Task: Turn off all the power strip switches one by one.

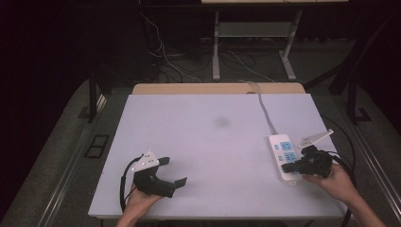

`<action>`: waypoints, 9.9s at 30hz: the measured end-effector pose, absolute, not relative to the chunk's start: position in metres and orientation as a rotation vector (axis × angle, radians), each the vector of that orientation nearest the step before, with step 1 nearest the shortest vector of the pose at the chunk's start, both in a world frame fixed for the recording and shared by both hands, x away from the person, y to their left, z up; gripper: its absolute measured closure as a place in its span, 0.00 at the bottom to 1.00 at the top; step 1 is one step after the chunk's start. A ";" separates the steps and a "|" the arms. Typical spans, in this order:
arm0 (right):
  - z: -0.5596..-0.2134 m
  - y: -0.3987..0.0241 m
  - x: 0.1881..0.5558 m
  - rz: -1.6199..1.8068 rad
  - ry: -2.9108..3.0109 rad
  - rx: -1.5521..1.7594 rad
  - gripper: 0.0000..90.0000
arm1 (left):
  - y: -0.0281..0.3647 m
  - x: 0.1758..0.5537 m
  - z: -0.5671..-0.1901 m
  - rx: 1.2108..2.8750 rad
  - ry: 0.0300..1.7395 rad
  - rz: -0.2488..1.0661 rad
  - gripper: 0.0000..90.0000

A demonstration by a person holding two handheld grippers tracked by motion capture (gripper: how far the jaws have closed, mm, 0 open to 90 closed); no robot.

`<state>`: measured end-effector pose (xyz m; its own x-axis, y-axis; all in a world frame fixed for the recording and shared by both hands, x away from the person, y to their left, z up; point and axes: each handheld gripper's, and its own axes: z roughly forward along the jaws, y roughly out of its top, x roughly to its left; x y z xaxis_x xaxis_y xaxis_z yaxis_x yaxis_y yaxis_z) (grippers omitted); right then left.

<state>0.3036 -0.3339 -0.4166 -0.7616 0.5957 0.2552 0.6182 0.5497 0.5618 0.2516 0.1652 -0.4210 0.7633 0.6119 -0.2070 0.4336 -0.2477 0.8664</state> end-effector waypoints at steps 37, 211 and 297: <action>-0.402 -0.333 0.305 -1.057 -2.708 -1.070 1.00 | 0.167 0.253 -0.421 1.883 0.803 0.207 0.00; -0.379 -0.336 0.351 -1.078 -2.710 -1.182 1.00 | 0.169 0.254 -0.421 1.876 0.806 0.203 0.00; -0.413 -0.323 0.386 -0.982 -2.729 -1.186 1.00 | 0.171 0.254 -0.421 1.874 0.805 0.199 0.00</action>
